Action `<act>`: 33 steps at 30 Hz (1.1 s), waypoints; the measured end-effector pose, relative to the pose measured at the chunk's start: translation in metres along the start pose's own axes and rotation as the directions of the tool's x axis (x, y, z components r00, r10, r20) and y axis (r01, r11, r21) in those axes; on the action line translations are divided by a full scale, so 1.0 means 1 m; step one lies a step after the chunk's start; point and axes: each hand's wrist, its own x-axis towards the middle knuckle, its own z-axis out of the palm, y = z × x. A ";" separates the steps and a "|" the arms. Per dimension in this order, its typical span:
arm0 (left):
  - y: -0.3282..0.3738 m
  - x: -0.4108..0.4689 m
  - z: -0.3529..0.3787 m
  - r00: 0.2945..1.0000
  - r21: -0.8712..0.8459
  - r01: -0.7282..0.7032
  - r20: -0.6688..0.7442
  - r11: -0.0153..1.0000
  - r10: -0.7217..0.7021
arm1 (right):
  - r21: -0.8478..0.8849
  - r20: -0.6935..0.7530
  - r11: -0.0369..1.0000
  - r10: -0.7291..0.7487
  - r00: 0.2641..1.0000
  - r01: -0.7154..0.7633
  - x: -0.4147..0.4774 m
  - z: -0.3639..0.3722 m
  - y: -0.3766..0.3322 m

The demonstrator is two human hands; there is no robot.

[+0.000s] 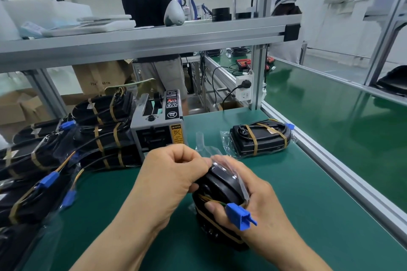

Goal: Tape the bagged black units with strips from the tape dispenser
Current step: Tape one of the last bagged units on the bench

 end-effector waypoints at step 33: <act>-0.022 -0.007 -0.002 0.998 -0.260 0.056 0.055 0.964 -0.044 | -0.057 -0.039 0.996 -0.068 0.997 0.066 0.000 0.002 0.004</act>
